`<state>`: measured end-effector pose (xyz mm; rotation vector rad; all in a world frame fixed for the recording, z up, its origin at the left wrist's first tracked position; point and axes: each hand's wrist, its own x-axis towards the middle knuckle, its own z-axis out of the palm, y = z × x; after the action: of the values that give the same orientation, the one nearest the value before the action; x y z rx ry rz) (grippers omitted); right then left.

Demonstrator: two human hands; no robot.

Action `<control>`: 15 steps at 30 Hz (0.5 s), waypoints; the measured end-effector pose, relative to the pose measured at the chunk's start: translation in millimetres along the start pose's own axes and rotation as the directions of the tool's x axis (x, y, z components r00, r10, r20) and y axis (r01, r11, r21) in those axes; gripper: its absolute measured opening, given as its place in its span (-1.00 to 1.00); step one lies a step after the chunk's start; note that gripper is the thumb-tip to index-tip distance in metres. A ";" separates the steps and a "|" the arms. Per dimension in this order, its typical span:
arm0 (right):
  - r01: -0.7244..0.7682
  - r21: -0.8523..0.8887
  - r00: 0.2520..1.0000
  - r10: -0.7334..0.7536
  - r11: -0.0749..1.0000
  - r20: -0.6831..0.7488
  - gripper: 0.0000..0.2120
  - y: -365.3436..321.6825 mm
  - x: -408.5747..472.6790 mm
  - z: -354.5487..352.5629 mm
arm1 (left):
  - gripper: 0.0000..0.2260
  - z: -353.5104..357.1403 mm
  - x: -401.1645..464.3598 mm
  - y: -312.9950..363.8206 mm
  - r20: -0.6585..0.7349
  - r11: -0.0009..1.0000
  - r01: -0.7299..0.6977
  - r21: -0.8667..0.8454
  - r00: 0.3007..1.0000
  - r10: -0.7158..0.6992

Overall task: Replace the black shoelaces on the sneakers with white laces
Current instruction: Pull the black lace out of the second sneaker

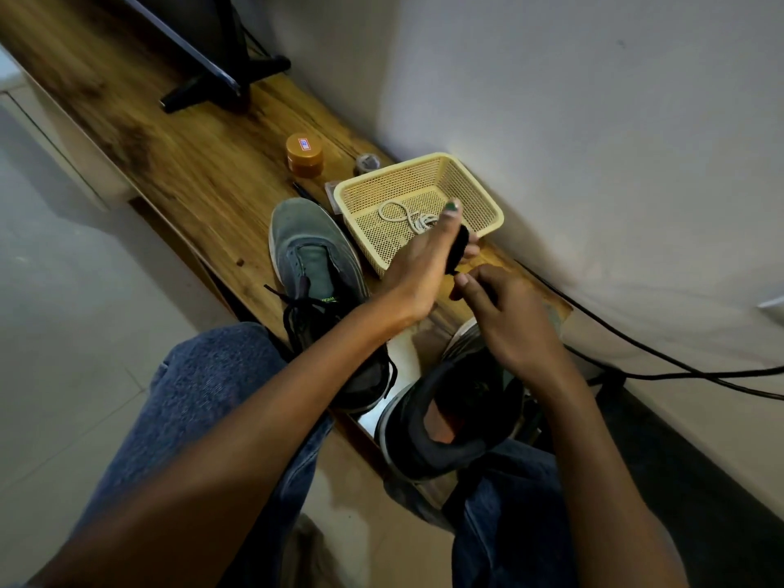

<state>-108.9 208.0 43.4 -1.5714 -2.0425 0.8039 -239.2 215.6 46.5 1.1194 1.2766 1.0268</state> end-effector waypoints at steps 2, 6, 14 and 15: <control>0.024 0.048 0.996 -0.020 0.999 -0.083 -0.78 -3.7 -0.5 -3.7 | -0.27 0.2 -3.0 -3.2 0.059 0.966 -0.059 0.251 0.997 0.045; 0.019 0.165 0.987 0.008 0.986 -0.159 -0.77 -5.8 -2.1 -5.2 | -0.48 -0.7 -8.0 -3.2 0.123 0.943 -0.098 0.320 0.991 0.061; -0.047 0.329 0.932 0.160 0.943 -0.326 -0.90 -3.9 3.9 -7.1 | -0.64 4.6 -3.6 -0.9 0.244 0.985 0.132 -0.114 0.964 -0.101; -0.070 0.369 0.917 0.205 0.927 -0.341 -0.90 -2.7 5.1 -6.5 | -0.67 5.0 -4.0 0.2 0.261 0.974 0.164 -0.155 0.958 -0.120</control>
<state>-107.9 213.7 49.9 -1.5359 -1.4382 0.7935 -234.3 211.4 47.2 0.9725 1.0282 0.8432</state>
